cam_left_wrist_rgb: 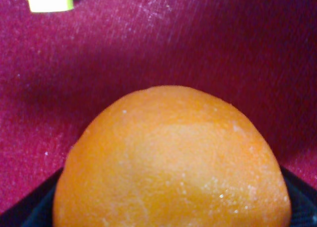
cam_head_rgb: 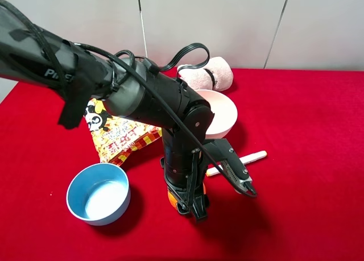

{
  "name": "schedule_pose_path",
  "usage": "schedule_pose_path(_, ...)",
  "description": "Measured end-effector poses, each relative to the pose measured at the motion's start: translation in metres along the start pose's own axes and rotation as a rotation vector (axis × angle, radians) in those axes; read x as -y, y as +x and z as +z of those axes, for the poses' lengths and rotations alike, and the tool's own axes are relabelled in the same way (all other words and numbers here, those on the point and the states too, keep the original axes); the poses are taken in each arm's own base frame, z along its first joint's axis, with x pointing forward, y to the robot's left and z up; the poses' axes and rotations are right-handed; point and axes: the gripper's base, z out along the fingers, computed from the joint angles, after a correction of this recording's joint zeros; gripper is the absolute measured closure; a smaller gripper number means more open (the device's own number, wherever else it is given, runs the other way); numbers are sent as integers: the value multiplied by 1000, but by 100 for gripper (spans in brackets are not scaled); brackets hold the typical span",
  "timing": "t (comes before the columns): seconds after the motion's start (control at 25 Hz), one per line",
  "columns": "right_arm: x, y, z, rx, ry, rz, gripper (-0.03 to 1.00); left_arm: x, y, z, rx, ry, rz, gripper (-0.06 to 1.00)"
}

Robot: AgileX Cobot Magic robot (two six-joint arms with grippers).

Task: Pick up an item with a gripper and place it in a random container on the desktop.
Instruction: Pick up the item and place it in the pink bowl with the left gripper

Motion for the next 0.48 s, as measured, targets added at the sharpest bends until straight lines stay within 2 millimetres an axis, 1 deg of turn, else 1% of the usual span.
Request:
schedule_pose_path(0.28,0,0,0,0,0,0,28,0,0,-1,2,0,0,23)
schedule_pose_path(0.48,0,0,0,0,0,0,28,1,-1,-16,42,-9,2,23)
